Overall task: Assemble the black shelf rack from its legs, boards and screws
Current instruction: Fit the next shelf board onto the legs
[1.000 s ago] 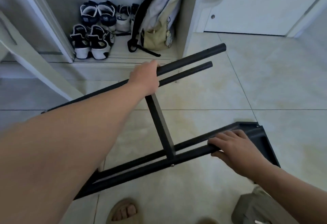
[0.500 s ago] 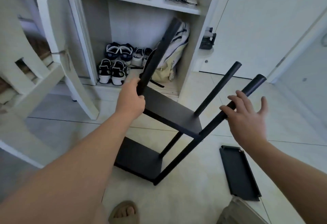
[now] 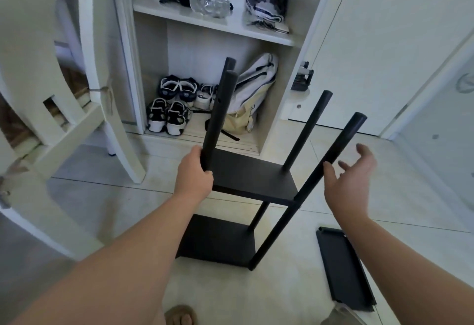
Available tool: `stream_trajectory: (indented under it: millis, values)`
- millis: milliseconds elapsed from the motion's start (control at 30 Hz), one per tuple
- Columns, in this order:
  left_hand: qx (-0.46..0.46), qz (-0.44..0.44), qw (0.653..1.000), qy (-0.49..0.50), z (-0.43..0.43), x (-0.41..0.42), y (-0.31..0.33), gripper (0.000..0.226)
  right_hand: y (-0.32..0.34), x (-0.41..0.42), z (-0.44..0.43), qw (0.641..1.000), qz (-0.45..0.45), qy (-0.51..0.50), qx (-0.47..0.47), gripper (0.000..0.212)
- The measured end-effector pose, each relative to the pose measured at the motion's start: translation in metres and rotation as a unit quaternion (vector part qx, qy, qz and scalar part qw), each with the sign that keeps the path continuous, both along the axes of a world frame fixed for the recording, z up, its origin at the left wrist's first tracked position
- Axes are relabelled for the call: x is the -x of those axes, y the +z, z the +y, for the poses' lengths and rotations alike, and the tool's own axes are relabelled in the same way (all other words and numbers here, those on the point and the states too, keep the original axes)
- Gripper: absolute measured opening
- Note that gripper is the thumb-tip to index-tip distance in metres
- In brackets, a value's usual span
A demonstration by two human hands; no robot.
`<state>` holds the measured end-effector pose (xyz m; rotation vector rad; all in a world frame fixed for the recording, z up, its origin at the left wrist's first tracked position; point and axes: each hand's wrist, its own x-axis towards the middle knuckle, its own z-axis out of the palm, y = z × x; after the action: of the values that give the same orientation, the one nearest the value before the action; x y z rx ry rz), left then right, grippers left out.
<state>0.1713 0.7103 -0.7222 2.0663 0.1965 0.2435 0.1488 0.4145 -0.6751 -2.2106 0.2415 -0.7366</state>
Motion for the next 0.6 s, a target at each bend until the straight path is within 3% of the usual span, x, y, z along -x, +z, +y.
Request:
stream_trajectory:
  millis: [67,167,333,467,600]
  values:
    - [-0.001,0.008,1.0,0.007,0.005,0.0,-0.003,0.038,-0.001,-0.001,0.003,0.995,0.054,-0.012,-0.083,0.059]
    - [0.002,0.008,1.0,0.0,0.015,0.003,-0.009,0.036,-0.011,0.002,0.009,0.991,0.12,0.019,-0.06,0.049]
    - [0.017,0.017,1.0,-0.011,0.026,0.014,-0.015,0.037,-0.02,0.003,0.016,0.983,0.168,0.043,-0.064,0.052]
    - [0.009,0.017,1.0,-0.003,0.031,0.02,-0.016,0.036,-0.025,0.001,0.019,0.982,0.183,0.027,-0.045,0.026]
    - [0.0,0.022,0.999,0.025,0.033,0.024,-0.018,0.037,-0.027,0.001,0.024,0.982,0.178,0.04,-0.039,0.019]
